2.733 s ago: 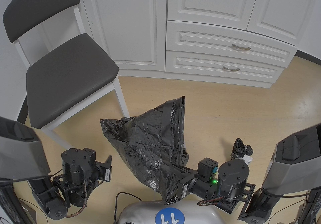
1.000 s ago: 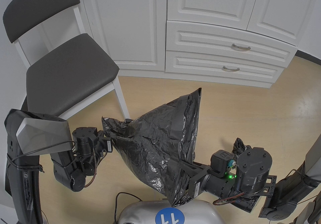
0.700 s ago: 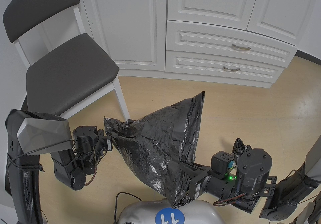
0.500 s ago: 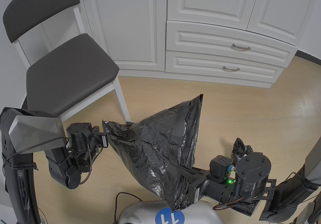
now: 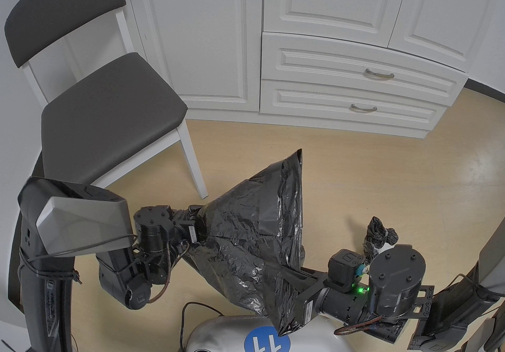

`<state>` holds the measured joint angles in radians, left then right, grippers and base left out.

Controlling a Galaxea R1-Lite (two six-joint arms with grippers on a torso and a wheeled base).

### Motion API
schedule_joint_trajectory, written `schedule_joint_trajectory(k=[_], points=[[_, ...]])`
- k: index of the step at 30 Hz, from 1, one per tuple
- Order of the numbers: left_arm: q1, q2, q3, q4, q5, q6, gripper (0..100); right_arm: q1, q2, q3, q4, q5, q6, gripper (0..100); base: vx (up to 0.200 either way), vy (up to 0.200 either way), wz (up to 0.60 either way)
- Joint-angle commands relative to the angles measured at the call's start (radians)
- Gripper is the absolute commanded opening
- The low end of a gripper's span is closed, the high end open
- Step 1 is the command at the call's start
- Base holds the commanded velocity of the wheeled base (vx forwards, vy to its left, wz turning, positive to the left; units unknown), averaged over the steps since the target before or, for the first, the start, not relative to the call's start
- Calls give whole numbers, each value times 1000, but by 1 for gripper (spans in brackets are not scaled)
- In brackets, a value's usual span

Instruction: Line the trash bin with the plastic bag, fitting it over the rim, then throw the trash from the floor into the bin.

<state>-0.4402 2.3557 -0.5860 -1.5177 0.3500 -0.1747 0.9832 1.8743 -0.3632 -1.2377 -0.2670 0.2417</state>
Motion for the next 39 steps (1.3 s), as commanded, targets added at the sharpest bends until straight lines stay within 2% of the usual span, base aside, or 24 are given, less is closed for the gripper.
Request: schedule_joint_trajectory(k=[1,4,9,21,39], points=[[-87,22,2,2,1,-35,0,-11,-21,-13,-2,-12,-2,0,0,0,0],[-130,42,-38,14,1,-35,0,-11,-24,-25,-3,-34,-2,0,0,0,0],[-141,100,-156,62,1,-40,0,-11,-44,-26,-2,-41,-4,0,0,0,0],[-157,157,-420,286,1,-161,0,-24,-52,-28,0,-41,-7,0,0,0,0],[-186,238,-486,329,-3,-184,0,-57,-7,-49,-2,-40,-5,0,0,0,0]])
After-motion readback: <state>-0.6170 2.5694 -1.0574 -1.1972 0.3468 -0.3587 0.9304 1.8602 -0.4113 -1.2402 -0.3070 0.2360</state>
